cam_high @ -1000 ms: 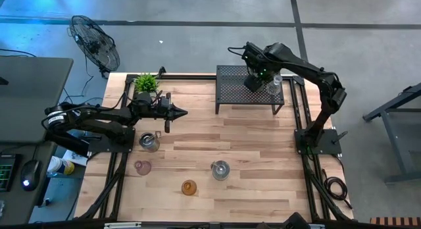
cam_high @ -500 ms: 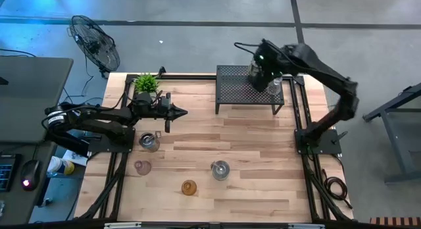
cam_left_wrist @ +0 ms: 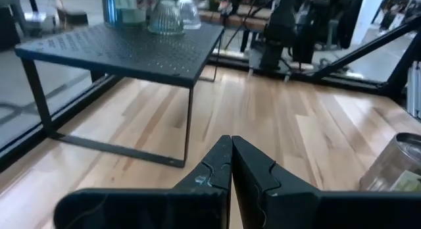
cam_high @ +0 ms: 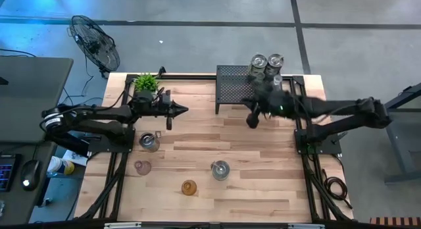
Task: Pick & Place candle stick holders
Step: Align the silver scented candle with the other silver scented candles on the shelf
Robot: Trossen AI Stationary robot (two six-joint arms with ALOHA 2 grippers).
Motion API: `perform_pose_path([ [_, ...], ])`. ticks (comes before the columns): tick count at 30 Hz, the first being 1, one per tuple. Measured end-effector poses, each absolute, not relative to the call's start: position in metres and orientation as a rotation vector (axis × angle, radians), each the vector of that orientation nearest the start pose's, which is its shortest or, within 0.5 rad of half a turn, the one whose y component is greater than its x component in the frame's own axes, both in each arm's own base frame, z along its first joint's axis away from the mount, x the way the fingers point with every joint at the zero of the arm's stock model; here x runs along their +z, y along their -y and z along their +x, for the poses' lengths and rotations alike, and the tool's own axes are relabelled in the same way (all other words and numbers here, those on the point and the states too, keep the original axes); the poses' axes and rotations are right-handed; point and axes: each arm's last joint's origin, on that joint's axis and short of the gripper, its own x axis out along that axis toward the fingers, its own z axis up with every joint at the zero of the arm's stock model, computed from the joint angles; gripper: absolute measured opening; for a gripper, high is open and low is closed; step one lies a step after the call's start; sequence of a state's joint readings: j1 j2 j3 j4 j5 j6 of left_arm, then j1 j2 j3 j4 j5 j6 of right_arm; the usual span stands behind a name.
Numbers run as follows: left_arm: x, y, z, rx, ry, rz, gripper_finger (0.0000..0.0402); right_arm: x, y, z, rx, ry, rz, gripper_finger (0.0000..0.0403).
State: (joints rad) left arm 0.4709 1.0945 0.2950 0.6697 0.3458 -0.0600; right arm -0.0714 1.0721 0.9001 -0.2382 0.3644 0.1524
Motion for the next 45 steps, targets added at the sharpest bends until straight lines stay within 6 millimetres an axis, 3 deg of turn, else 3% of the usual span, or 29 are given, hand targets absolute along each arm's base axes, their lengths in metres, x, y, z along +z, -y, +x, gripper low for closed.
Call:
perform_pose_path([
  [7, 0.225, -0.090, 0.196, 0.166, -0.328, -0.157, 0.0004, 0.259, 0.007, 0.225, -0.407, -0.170, 0.038, 0.0002],
  [13, 0.252, -0.085, 0.186, 0.177, -0.533, -0.222, 0.0004, 0.228, 0.001, 0.212, -0.387, -0.013, 0.043, 0.0003],
  [21, 0.268, -0.052, 0.169, 0.254, -0.892, -0.193, 0.0001, 0.199, -0.004, 0.193, -0.379, 0.050, 0.047, 0.0002],
  [27, 0.278, -0.018, 0.165, 0.216, -1.005, -0.236, 0.0008, 0.187, -0.008, 0.185, -0.394, 0.020, 0.034, 0.0002],
  [33, 0.277, 0.011, 0.158, 0.230, -1.095, -0.372, 0.0074, 0.183, -0.011, 0.183, -0.377, 0.021, 0.021, 0.0002],
  [39, 0.266, 0.037, 0.153, 0.281, -1.246, -0.416, 0.0142, 0.183, -0.014, 0.183, -0.351, 0.018, 0.004, 0.0002],
  [45, 0.248, 0.054, 0.165, 0.425, -1.319, -0.378, 0.0164, 0.183, -0.015, 0.183, -0.345, 0.012, -0.014, 0.0001],
])
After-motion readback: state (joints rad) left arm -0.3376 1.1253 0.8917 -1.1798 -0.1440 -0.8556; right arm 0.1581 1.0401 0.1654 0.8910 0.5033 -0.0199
